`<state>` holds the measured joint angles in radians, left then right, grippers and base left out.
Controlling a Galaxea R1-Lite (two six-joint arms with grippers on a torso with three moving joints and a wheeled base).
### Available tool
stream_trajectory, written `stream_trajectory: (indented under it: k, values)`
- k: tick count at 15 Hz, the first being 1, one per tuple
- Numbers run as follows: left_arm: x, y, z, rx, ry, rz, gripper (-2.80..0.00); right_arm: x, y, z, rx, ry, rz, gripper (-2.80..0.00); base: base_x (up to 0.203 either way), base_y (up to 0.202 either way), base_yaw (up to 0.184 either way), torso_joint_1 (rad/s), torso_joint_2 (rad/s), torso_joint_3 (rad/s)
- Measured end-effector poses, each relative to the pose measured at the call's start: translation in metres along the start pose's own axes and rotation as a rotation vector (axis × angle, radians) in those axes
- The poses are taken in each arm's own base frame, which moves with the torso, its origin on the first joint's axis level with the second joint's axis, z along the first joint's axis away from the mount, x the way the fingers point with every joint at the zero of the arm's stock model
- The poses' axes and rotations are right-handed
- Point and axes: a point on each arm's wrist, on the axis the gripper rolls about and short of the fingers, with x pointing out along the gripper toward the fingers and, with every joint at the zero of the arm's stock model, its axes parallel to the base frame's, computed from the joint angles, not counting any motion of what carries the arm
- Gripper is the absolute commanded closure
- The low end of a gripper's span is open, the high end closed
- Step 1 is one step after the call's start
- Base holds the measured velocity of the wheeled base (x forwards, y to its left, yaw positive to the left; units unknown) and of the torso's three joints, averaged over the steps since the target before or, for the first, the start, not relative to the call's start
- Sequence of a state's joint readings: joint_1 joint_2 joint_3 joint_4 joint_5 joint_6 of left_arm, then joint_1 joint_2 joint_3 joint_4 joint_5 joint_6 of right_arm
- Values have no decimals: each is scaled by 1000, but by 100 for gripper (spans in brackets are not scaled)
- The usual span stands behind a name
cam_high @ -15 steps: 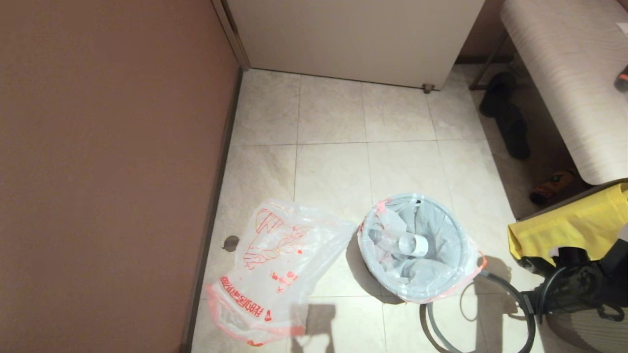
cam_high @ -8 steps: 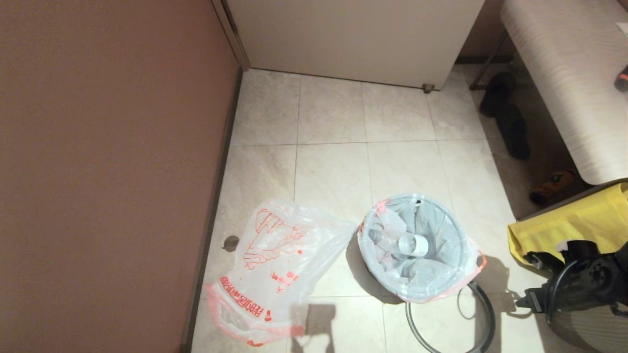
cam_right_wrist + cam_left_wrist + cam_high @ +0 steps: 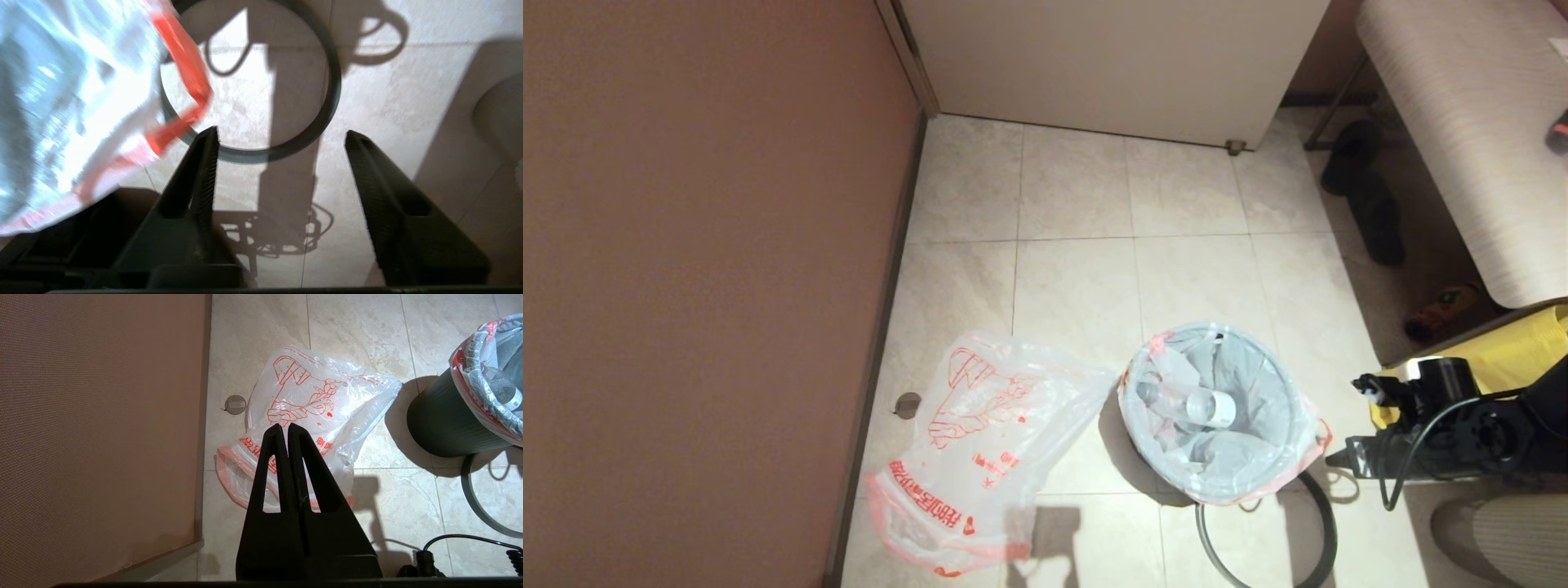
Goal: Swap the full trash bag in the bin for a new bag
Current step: Place the trash bag on the floor
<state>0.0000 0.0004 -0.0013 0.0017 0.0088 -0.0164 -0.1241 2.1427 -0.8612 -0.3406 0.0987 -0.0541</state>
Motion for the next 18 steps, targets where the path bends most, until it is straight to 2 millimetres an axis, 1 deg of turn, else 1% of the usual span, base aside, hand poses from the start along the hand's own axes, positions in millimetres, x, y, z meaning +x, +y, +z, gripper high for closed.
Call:
stream_trajectory:
  k: [2, 3, 5, 8, 11, 12, 16, 18]
  values:
    - [0, 0, 0, 0, 0, 0, 0, -2, 11, 14, 3, -35, -33, 0, 0, 0, 0, 0, 0, 0]
    - [0, 0, 0, 0, 0, 0, 0, -5, 12, 17, 0, -36, -46, 0, 0, 0, 0, 0, 0, 0]
    - [0, 0, 0, 0, 0, 0, 0, -15, 13, 23, 2, -23, -64, 0, 0, 0, 0, 0, 0, 0]
    - [0, 0, 0, 0, 0, 0, 0, -36, 12, 30, 2, -2, -70, 0, 0, 0, 0, 0, 0, 0]
    - [0, 0, 0, 0, 0, 0, 0, -46, 14, 35, -4, -26, -68, 0, 0, 0, 0, 0, 0, 0]
    - [0, 0, 0, 0, 0, 0, 0, -47, 16, 35, -10, -25, -65, -280, 0, 0, 0, 0, 0, 0]
    - [0, 0, 0, 0, 0, 0, 0, -47, 23, 34, -26, -25, -68, -280, 0, 0, 0, 0, 0, 0]
    - [0, 0, 0, 0, 0, 0, 0, -42, 26, 34, -36, -22, -91, -280, 0, 0, 0, 0, 0, 0]
